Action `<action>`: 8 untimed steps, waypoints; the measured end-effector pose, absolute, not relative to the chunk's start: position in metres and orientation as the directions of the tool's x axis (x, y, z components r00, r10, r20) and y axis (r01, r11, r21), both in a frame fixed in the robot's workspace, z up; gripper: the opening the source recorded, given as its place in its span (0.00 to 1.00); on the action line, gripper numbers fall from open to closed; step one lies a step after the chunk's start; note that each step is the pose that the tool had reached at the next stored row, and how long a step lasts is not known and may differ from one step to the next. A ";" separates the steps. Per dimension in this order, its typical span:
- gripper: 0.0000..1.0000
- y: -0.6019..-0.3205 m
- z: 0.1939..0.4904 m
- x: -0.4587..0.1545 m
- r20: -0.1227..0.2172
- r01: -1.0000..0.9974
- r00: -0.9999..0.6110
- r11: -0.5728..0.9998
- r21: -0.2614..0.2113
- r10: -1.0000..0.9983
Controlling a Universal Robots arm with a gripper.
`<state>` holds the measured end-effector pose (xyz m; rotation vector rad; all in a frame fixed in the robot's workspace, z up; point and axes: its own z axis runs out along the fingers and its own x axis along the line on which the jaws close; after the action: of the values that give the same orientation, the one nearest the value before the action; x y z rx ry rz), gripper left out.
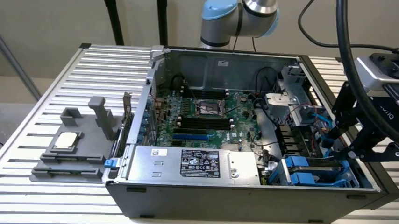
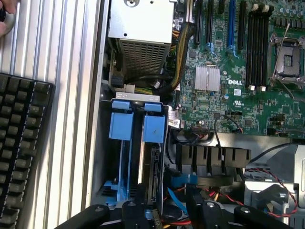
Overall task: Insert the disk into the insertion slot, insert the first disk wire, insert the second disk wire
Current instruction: 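Insert the first disk wire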
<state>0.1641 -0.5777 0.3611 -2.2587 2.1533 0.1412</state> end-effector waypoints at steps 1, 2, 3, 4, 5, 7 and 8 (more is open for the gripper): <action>0.53 -0.578 0.361 0.164 -0.078 -0.998 0.046 -0.050 0.049 -0.996; 0.53 -0.578 0.361 0.163 -0.078 -0.998 0.046 -0.050 0.049 -0.996; 0.59 -0.578 0.361 0.163 -0.078 -0.998 0.046 -0.050 0.049 -0.996; 0.59 -0.578 0.361 0.162 -0.078 -0.998 0.046 -0.050 0.049 -0.996; 0.59 -0.579 0.361 0.162 -0.078 -0.998 0.046 -0.050 0.049 -0.996; 0.59 -0.583 0.361 0.162 -0.078 -0.998 0.046 -0.050 0.050 -0.996; 0.59 -0.587 0.361 0.162 -0.078 -0.998 0.046 -0.050 0.050 -0.996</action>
<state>0.1623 -0.5866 0.3607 -2.2590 2.1536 0.1422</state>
